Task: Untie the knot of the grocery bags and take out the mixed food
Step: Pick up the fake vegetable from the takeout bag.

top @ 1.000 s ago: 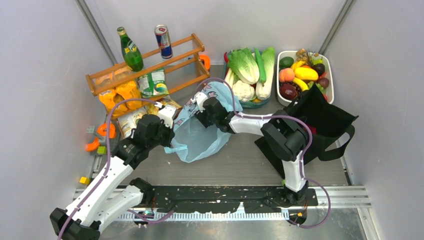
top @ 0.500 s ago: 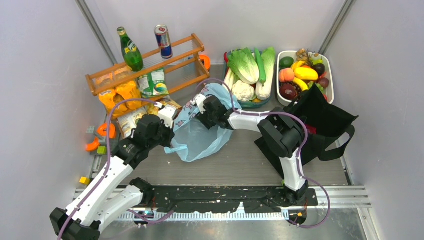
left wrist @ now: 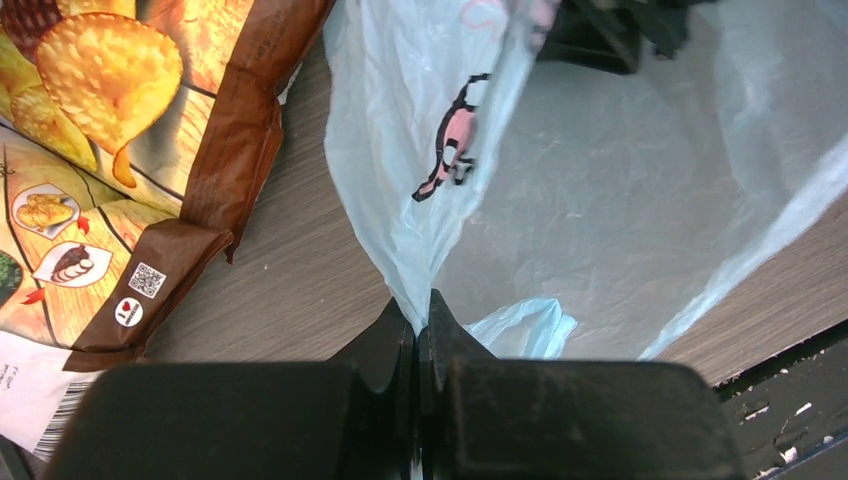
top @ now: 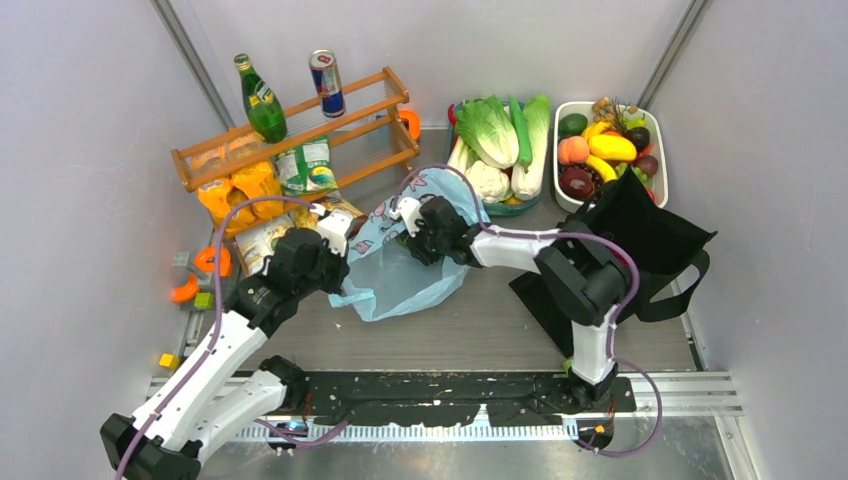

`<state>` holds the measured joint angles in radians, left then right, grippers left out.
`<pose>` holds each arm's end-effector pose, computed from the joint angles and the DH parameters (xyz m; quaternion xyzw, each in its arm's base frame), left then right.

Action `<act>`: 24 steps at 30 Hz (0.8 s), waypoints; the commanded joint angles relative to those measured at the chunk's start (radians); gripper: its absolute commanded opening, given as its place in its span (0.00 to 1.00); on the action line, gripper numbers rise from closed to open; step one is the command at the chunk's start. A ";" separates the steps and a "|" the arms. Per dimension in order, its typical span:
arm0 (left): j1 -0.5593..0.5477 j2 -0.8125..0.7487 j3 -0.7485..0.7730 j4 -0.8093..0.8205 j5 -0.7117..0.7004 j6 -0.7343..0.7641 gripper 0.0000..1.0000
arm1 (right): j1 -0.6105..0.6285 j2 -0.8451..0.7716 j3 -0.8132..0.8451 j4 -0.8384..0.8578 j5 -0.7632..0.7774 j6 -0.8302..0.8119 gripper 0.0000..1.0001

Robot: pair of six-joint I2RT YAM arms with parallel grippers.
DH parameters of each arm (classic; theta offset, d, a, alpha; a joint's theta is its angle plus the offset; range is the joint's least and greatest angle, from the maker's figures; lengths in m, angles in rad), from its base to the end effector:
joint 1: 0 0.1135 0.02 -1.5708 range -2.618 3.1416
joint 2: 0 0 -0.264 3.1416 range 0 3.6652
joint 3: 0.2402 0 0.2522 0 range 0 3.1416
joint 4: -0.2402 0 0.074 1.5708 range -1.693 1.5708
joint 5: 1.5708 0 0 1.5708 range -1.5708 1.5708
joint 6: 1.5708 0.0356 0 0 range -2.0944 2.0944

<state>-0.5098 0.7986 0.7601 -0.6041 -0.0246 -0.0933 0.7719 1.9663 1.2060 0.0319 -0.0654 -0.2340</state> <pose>0.1494 -0.0825 0.2875 0.1795 0.8760 -0.1224 0.4307 0.3010 0.2962 0.1589 -0.4514 0.7927 0.1373 0.3860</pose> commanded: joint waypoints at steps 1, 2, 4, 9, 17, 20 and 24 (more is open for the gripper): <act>0.011 0.018 0.058 0.008 0.019 -0.005 0.00 | 0.030 -0.235 -0.105 0.102 -0.171 -0.011 0.24; 0.013 0.029 0.070 0.005 0.020 -0.006 0.00 | 0.039 -0.256 -0.118 0.102 -0.189 -0.006 0.24; 0.020 0.050 0.105 -0.011 0.050 -0.014 0.00 | 0.080 -0.321 -0.163 0.104 -0.192 0.002 0.24; 0.026 0.101 0.175 -0.014 0.036 -0.023 0.00 | 0.233 -0.484 -0.286 0.156 -0.157 0.038 0.24; 0.090 0.105 0.155 -0.002 0.020 -0.035 0.00 | 0.273 -0.763 -0.400 0.217 -0.176 0.179 0.25; 0.099 0.091 0.138 -0.002 0.019 -0.033 0.00 | 0.271 -0.880 -0.413 0.245 -0.128 0.212 0.27; 0.099 0.073 0.099 -0.026 -0.047 -0.023 0.00 | 0.270 -0.950 -0.338 0.208 0.040 0.249 0.29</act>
<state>-0.4164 0.9009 0.8928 -0.6334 -0.0105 -0.1204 1.0424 1.0828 0.7925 0.1871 -0.1810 -0.0494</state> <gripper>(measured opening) 0.013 0.350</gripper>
